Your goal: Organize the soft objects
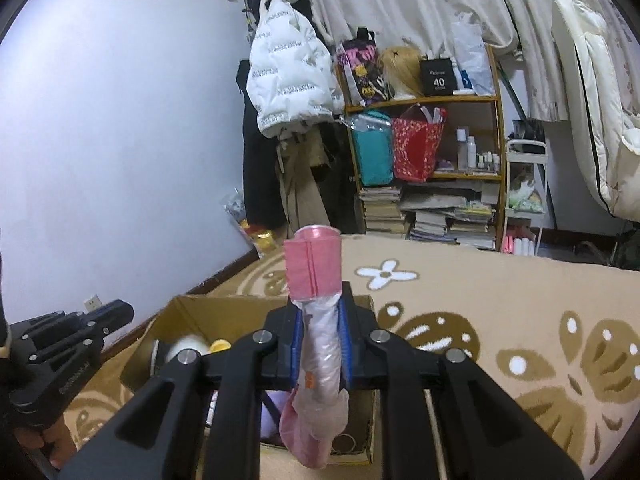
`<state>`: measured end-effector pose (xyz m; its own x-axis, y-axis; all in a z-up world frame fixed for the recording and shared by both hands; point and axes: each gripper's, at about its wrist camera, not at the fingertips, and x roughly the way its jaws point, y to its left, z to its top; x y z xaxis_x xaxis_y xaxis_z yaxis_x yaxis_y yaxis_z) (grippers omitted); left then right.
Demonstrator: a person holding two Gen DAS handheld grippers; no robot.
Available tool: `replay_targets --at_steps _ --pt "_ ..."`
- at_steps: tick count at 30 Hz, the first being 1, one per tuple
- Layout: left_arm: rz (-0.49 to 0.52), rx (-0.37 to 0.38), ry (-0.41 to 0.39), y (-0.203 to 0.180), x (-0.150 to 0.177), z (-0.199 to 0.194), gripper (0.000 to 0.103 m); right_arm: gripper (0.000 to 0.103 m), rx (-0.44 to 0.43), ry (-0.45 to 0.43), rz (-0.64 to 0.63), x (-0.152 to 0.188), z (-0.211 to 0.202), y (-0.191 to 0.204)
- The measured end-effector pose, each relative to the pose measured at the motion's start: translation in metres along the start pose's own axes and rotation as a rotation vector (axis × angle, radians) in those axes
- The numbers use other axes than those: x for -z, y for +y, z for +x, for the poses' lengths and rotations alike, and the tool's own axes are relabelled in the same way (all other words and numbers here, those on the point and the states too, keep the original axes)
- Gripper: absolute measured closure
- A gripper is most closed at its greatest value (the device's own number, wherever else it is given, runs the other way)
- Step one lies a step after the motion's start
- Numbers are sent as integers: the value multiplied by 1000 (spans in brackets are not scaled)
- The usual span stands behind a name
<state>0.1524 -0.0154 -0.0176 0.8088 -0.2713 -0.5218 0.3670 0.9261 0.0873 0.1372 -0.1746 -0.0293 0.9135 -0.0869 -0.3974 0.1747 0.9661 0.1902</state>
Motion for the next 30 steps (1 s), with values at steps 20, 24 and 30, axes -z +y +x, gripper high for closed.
replay_targets --at_steps 20,24,30 --pt "11 -220 22 13 -4 -21 3 23 -63 78 24 10 -5 6" --pt "14 -218 24 15 -4 -31 2 16 -61 83 25 12 -9 8" --pt "-27 -196 31 23 0 -46 1 0 -41 93 35 19 -23 11"
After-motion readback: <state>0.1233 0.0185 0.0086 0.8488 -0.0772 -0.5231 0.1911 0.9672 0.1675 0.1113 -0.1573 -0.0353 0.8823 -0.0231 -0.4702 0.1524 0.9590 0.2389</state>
